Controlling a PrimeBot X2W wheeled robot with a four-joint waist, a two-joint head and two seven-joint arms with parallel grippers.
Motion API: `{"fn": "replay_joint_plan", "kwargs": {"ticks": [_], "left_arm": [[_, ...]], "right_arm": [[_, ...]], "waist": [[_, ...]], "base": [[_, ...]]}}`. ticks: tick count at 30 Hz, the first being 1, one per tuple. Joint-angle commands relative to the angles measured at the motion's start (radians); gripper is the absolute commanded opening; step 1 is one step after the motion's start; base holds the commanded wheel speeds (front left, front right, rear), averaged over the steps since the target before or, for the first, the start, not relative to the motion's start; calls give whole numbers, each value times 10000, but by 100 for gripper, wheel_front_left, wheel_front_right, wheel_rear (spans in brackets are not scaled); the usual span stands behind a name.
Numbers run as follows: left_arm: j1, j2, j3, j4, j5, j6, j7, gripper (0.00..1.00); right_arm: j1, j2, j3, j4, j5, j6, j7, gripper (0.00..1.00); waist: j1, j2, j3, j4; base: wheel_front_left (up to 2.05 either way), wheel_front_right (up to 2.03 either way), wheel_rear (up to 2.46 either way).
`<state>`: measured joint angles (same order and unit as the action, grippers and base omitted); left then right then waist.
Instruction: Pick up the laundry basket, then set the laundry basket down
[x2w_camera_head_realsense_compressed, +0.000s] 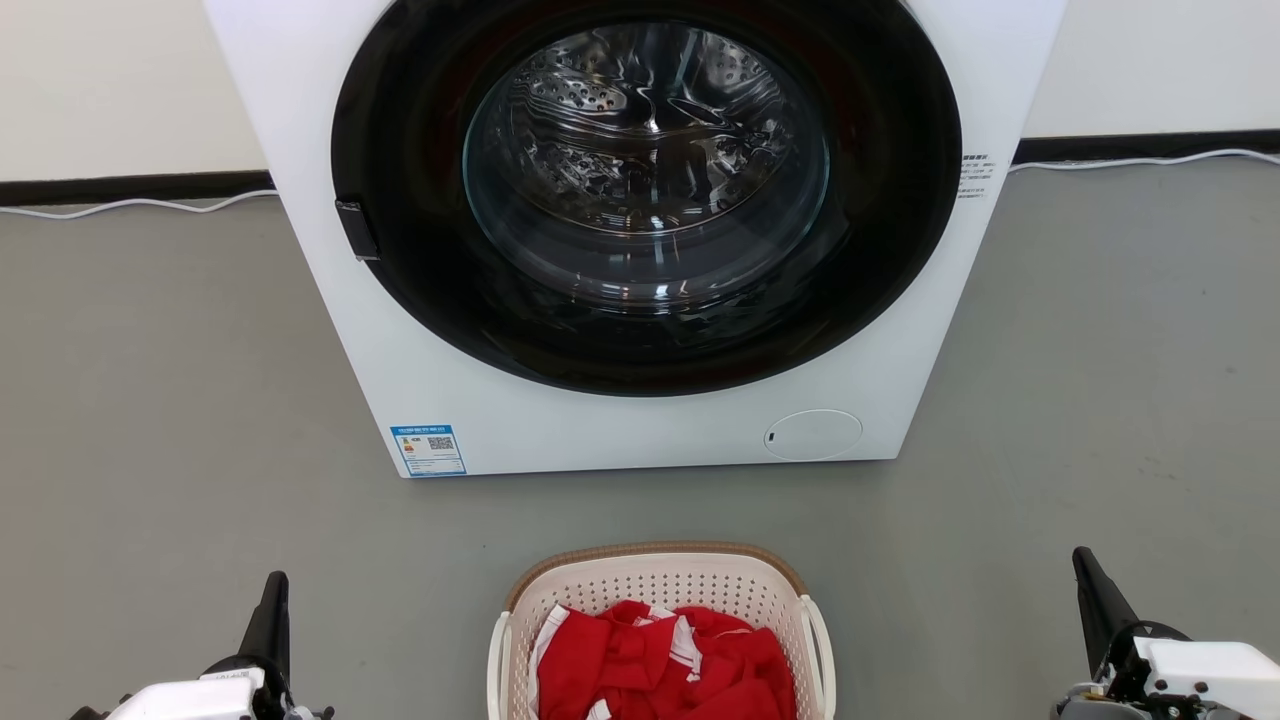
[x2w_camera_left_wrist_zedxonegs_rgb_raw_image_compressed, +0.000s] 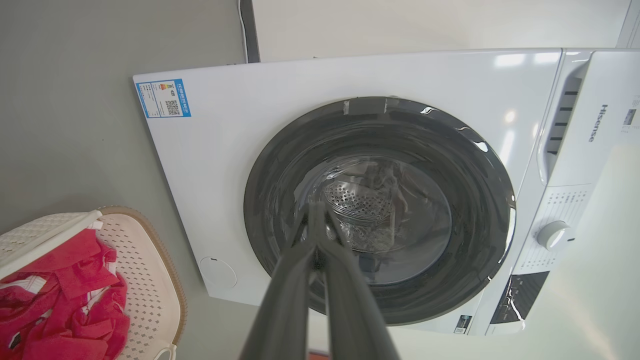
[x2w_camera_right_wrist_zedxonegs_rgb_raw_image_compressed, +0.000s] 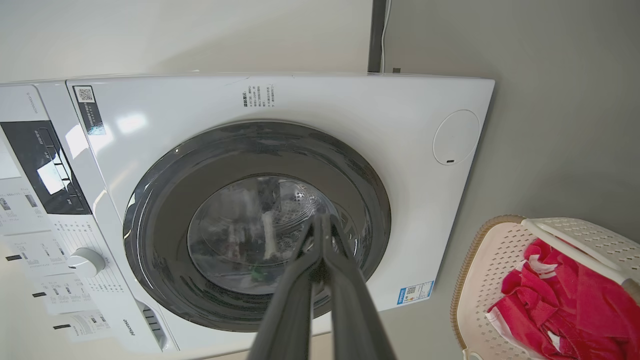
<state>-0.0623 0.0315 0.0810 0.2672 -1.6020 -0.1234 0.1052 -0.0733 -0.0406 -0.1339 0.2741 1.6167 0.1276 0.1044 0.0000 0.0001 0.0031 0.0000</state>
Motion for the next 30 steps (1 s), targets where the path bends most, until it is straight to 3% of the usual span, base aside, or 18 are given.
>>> {"fn": "replay_joint_plan", "kwargs": {"ticks": [1,13,14,24,30], "left_arm": [[-457,187,324,-223,-70,-73,77,0],[-457,187,324,-223,-70,-73,77,0],[6,-6,-3,19,2,2,-1,100],[72,-125,-152,321,24,-1,-225,100],[-27,-109,-232,306,154,-4,-401,100]], "right_arm": [[-346,-97,204,-294,-79,31,86,0],[-346,-97,204,-294,-79,31,86,0],[3,4,5,21,0,0,0,100],[-3,63,83,232,-41,2,-4,100],[-123,-18,194,159,-159,3,-66,100]], "waist": [[0,-1,0,0],[0,-1,0,0],[1,-1,0,0],[23,-1,-14,-10],[1,-1,8,-21]], "base": [[0,0,0],[0,0,0],[0,0,0],[0,0,0],[0,0,0]]}}
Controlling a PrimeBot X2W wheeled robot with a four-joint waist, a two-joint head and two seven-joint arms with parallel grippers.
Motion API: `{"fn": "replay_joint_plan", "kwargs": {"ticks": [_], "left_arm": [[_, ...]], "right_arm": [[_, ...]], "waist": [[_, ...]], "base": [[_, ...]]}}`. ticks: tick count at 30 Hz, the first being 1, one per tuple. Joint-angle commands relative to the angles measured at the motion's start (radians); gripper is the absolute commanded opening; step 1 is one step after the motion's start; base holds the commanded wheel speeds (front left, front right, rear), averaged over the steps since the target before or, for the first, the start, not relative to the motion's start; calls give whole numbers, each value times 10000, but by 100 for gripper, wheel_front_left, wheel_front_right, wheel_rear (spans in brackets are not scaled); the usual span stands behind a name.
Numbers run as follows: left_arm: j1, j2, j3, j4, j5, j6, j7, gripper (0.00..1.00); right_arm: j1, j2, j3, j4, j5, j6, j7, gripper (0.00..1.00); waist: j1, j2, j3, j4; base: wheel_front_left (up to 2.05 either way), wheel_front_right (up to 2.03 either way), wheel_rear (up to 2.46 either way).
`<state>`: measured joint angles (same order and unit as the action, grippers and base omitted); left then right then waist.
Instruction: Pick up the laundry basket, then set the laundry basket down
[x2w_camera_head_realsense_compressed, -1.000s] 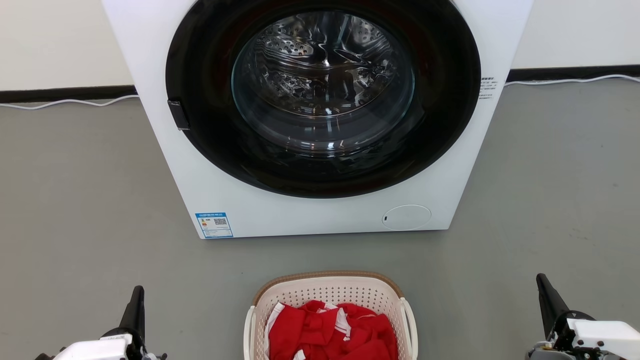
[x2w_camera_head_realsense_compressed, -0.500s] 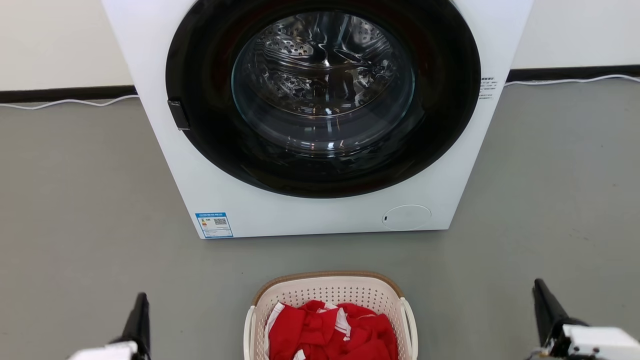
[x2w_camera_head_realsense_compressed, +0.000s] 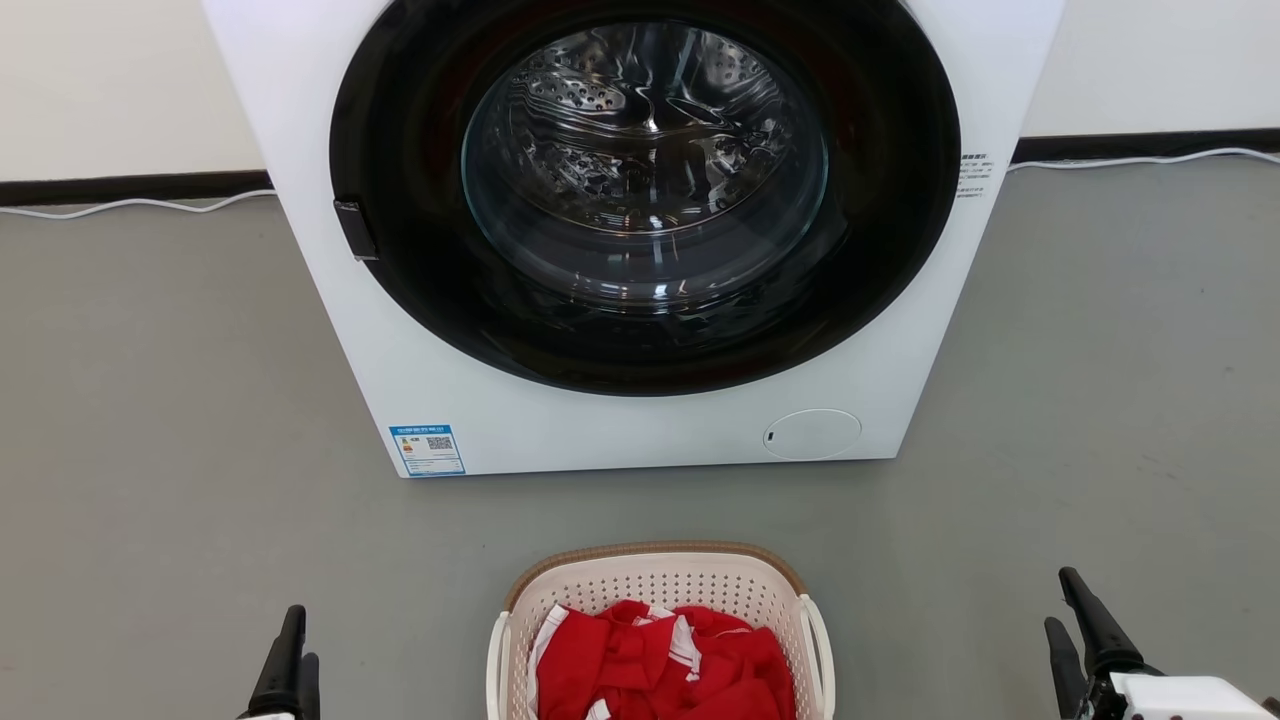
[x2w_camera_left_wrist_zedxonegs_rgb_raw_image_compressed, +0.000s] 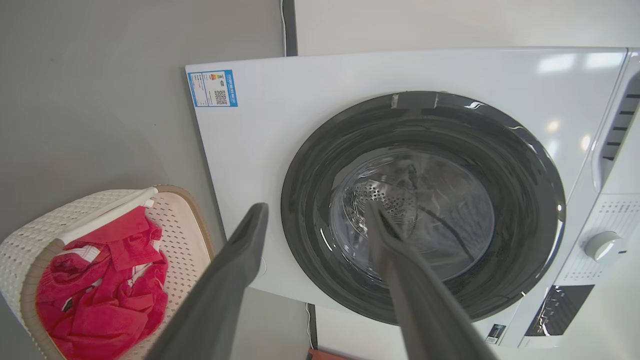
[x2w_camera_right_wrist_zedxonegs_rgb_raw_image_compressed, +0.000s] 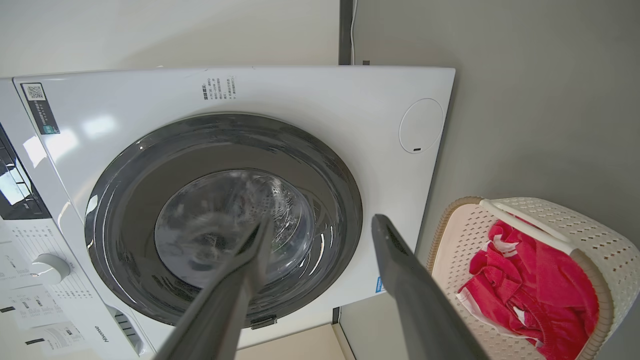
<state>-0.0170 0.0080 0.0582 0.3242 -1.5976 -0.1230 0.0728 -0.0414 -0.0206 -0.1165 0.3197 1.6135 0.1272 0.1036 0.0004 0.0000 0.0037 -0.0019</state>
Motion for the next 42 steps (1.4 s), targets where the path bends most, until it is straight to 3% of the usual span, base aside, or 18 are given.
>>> {"fn": "replay_joint_plan", "kwargs": {"ticks": [1,10,26,42], "left_arm": [[-498,130,-15,-266,155,-9,-106,100],[-648,153,-141,-285,821,-14,-368,100],[-812,193,-405,-269,2952,-23,-806,100],[-998,235,-1007,-246,5927,213,-1272,100]], "right_arm": [[-466,-238,47,-311,-152,7,-77,100],[-677,-534,485,-415,-506,10,-409,100],[-1199,-1215,1524,-289,-1576,13,-1108,100],[-1640,-1591,2312,-115,-3887,17,-1578,100]], "waist": [[-3,0,5,-4],[-4,0,19,-23],[-4,0,46,-55],[-4,0,65,-82]], "base": [[0,0,0],[0,0,0],[0,0,0],[0,0,0]]}}
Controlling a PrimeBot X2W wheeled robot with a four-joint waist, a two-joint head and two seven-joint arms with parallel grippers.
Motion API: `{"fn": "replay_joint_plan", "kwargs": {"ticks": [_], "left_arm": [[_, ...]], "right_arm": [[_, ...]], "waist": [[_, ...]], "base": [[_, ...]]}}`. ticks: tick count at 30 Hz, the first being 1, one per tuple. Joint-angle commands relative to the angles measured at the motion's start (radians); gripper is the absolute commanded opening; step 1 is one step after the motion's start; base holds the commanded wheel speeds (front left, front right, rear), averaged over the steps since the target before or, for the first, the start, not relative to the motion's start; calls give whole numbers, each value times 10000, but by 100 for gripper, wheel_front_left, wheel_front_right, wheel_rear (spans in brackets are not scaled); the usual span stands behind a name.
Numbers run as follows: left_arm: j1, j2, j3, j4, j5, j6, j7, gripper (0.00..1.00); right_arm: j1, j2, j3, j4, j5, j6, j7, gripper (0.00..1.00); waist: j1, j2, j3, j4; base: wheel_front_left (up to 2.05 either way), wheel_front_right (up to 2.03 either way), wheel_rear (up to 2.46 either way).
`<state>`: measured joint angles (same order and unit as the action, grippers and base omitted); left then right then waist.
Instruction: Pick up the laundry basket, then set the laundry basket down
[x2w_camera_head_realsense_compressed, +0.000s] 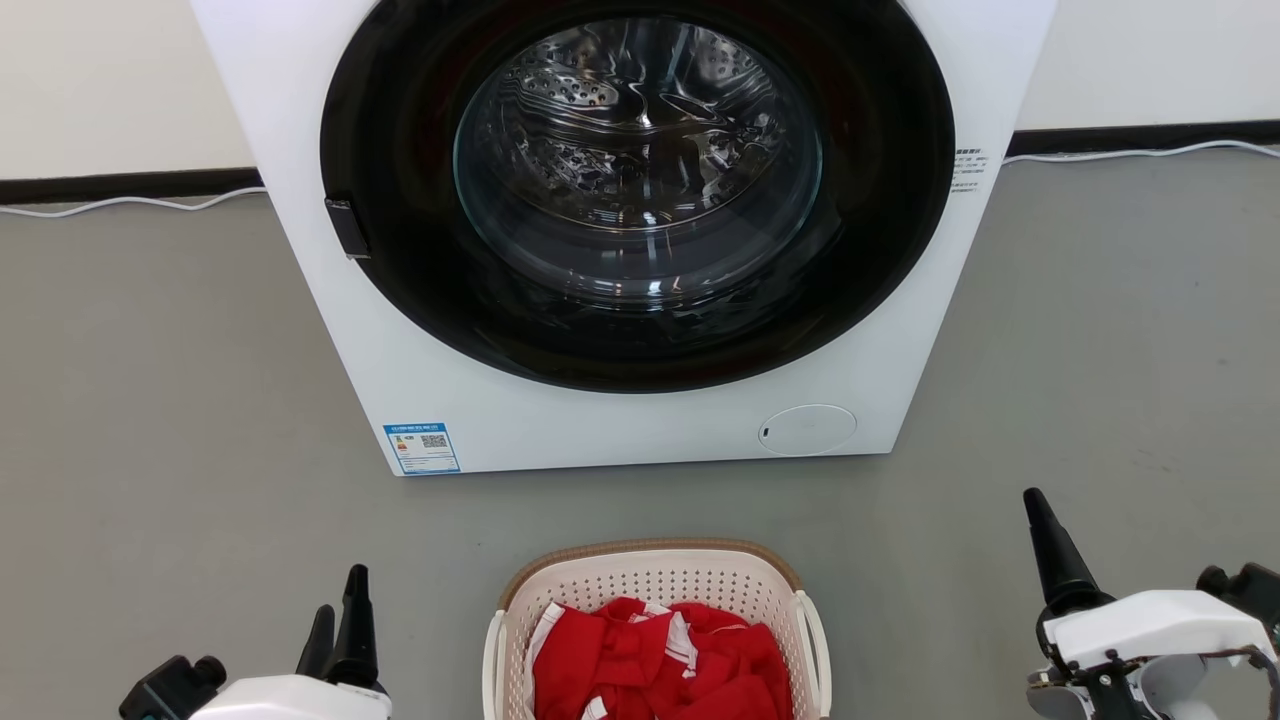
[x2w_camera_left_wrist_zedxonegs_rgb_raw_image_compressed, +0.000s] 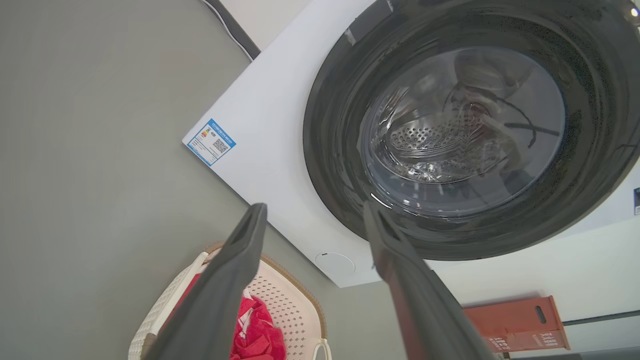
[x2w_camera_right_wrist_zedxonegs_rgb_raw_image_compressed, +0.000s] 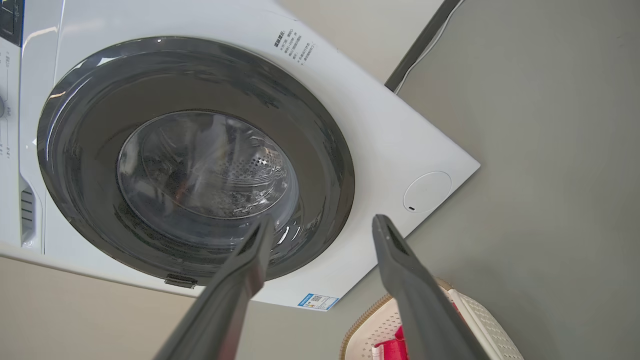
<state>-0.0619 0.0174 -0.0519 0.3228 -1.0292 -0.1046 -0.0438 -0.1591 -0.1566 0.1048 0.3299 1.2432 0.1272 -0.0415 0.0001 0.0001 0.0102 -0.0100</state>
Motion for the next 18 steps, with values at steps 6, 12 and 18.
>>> {"fn": "replay_joint_plan", "kwargs": {"ticks": [6,12,18], "left_arm": [[-622,157,-162,-104,1302,169,-282,100],[-707,173,-421,122,2424,313,-457,100],[-804,206,-636,299,3385,478,-632,100]], "right_arm": [[-654,-421,572,-121,-984,19,-302,100],[-844,-622,988,96,-1879,20,-478,100],[-1004,-747,1307,257,-2656,22,-652,100]], "waist": [[-1,-1,5,-16],[-1,-1,-13,-33],[-1,-1,-26,-47]], "base": [[0,0,0],[0,0,0],[0,0,0]]}}
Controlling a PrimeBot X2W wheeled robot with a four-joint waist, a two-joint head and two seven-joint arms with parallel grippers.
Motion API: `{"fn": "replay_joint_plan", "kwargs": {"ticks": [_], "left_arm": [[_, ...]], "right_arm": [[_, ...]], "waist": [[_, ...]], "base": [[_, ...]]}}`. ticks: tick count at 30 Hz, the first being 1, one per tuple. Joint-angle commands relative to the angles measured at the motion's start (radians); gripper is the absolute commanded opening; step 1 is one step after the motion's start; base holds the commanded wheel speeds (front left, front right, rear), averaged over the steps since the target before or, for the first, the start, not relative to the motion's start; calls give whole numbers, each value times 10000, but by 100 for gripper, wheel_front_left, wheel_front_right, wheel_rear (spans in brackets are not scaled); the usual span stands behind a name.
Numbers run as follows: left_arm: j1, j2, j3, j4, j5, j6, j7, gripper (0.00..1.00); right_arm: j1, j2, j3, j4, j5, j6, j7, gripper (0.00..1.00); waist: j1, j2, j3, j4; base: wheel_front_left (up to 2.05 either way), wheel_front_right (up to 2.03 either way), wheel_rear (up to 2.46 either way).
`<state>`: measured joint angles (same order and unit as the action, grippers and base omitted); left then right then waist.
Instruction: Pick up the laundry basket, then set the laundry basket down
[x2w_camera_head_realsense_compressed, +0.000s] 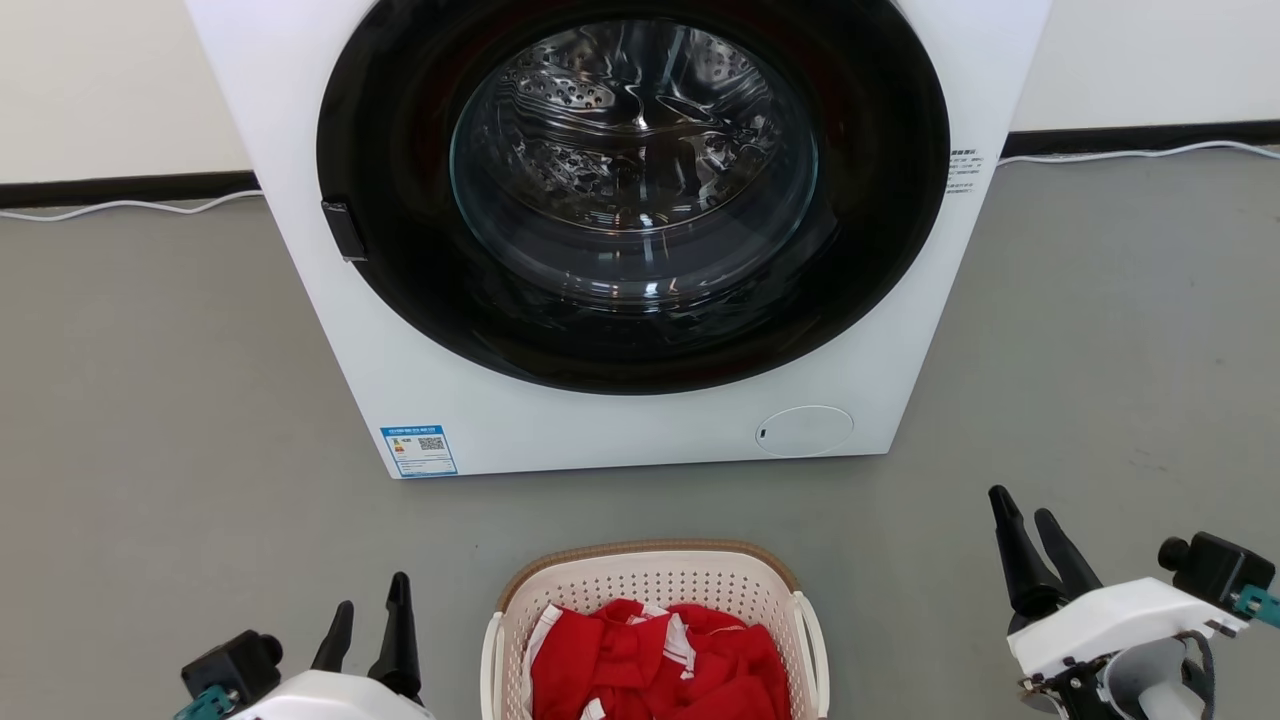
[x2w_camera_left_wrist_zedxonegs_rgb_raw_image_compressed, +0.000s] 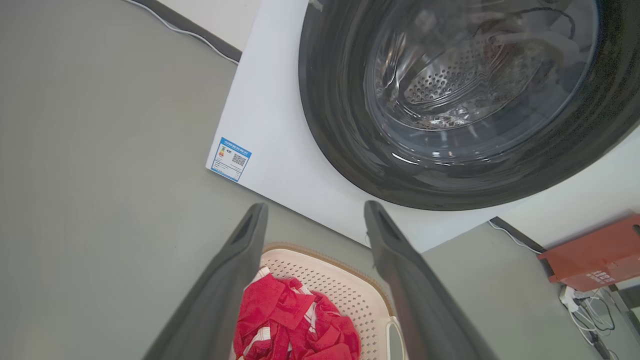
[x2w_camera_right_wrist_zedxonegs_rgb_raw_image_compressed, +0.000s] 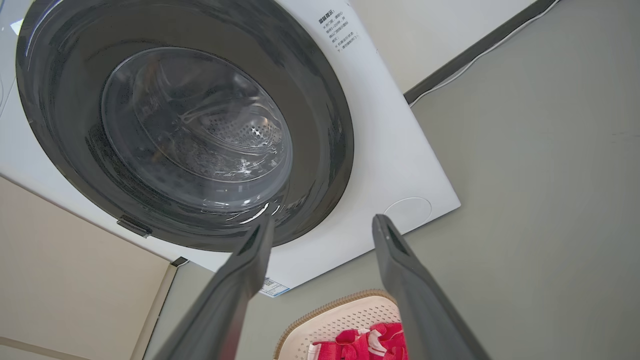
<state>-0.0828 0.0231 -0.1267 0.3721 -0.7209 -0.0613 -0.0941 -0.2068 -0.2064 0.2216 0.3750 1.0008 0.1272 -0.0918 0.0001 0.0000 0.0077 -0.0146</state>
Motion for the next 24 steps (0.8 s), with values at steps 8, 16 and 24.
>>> {"fn": "replay_joint_plan", "kwargs": {"ticks": [8,16,24], "left_arm": [[-748,206,-163,16,1405,230,-364,100],[-839,236,-332,26,2362,454,-597,100],[-883,253,-493,39,3269,596,-831,100]], "right_arm": [[-716,-424,532,-35,-1174,24,-385,100],[-936,-614,912,143,-1911,26,-618,100],[-1150,-781,1197,362,-2558,28,-853,100]], "waist": [[-1,0,3,-10],[-1,0,14,-24],[-1,0,20,-43]], "base": [[0,0,0],[0,0,0],[0,0,0]]}}
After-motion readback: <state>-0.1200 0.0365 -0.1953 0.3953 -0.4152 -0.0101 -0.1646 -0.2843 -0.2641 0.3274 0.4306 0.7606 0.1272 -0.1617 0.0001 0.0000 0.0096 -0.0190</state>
